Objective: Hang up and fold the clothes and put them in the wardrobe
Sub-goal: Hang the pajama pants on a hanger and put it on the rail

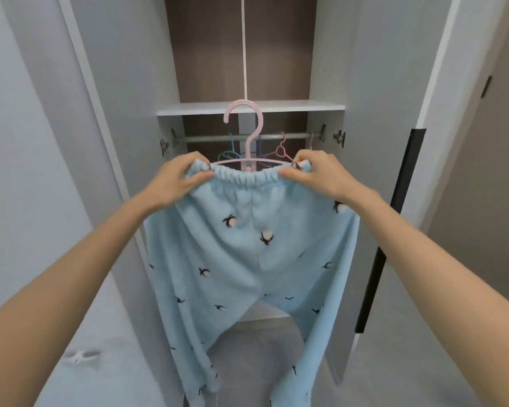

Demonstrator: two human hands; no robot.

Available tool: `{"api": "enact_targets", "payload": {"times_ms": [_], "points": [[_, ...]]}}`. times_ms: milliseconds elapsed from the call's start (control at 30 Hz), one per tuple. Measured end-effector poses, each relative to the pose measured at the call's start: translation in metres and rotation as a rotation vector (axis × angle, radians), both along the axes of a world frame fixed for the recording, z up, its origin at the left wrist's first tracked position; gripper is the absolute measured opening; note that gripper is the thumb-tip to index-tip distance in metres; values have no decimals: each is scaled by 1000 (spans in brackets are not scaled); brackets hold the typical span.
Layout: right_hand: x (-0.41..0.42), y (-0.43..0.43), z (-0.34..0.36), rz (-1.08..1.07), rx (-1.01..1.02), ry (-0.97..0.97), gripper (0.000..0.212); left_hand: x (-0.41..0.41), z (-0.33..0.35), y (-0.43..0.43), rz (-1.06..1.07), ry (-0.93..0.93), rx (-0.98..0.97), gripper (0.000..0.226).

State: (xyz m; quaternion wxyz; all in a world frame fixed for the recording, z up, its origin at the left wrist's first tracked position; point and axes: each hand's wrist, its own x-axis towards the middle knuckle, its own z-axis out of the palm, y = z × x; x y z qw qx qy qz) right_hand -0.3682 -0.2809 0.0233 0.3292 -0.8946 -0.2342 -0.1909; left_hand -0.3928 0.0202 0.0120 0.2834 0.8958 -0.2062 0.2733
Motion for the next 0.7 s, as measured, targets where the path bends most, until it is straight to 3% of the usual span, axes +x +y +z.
{"api": "enact_targets", "payload": {"times_ms": [67, 100, 167, 233, 500, 700], "points": [[-1, -10, -15, -34, 4, -116, 37, -6, -25, -12, 116, -195, 13, 13], [-2, -14, -41, -32, -50, -143, 33, -13, -53, -19, 142, -170, 24, 17], [-11, -21, -107, 83, -246, 83, 27, -27, -110, -31, 50, 114, 83, 30], [-7, -29, -146, 150, -278, 311, 32, -21, -140, -30, 44, 300, 200, 35], [57, -20, -95, 125, -139, 186, 26, 52, -100, -12, 11, 190, 77, 17], [101, 12, -71, 260, -51, 309, 16, 104, -96, 25, 59, 267, 66, 11]]}}
